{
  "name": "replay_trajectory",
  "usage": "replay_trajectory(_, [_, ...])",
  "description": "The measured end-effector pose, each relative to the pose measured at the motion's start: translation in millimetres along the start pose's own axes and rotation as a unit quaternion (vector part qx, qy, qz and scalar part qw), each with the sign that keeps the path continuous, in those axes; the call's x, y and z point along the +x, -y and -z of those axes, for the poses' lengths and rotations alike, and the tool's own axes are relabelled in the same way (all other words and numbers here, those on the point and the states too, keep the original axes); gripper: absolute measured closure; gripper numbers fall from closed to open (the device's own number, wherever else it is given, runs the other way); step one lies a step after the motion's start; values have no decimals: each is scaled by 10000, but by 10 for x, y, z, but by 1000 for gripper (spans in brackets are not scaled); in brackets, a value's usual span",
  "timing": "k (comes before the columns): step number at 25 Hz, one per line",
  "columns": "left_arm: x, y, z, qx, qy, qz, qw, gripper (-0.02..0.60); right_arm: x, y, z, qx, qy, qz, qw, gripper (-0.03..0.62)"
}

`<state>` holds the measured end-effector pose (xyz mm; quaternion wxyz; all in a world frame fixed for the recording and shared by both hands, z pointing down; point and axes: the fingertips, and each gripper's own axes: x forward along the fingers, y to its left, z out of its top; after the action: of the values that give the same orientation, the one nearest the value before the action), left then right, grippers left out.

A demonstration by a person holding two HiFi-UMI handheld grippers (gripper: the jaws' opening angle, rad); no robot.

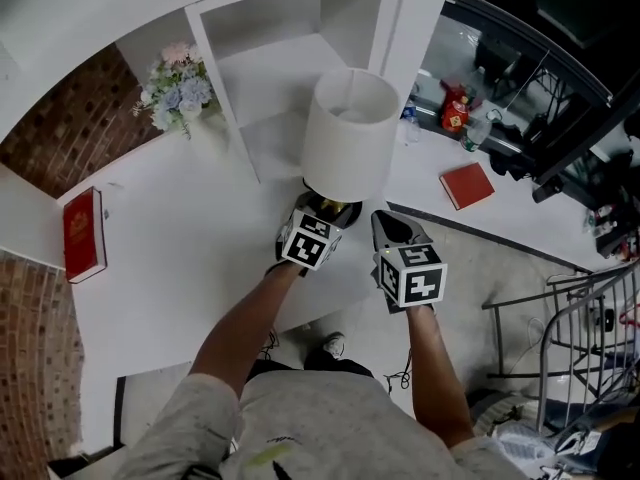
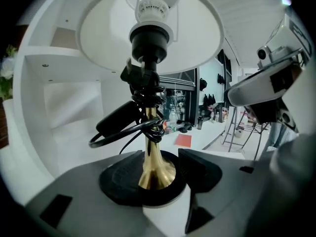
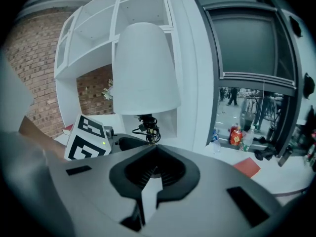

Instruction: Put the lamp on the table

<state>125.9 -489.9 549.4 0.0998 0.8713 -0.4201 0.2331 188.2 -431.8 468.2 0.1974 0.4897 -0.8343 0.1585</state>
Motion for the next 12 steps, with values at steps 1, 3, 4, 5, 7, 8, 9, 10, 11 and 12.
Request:
replay_trajectory(1, [-48,-8,20,-18,-27,-26,10000,360,9,-39,-7,20,12,-53,10000,591])
replay_trajectory(3, [-154,-30,42,-154,-51,-80,9998,367,28,-115,-27,69,53,-157,9998,591])
replay_trajectory(4, [-210,-54,36,-252,-27,-113,9996,369,39,-156,-48,95,98,-211,9997,591])
replay_trajectory(5, [-267,-84,24,-351,18,-150,9993,373,49,-201,-73,114,153,-266,9995,591])
replay_trajectory(7, [-390,-126,8,-525,97,-219,9983,382,62,-306,-110,125,241,-388,9989,591])
replay_trajectory(8, [-454,-141,10,-575,117,-252,9980,385,67,-365,-119,122,264,-457,9985,591])
replay_trajectory(9, [-520,-156,13,-601,130,-285,9977,388,72,-426,-126,119,275,-531,9981,591])
replay_trajectory(10, [-588,-172,14,-610,145,-320,9975,391,72,-486,-135,117,282,-607,9977,591])
replay_trajectory(11, [-658,-188,7,-608,170,-356,9974,393,68,-544,-148,114,294,-680,9972,591])
replay_trajectory(12, [-731,-208,-5,-595,204,-395,9972,396,62,-600,-166,107,311,-749,9966,591])
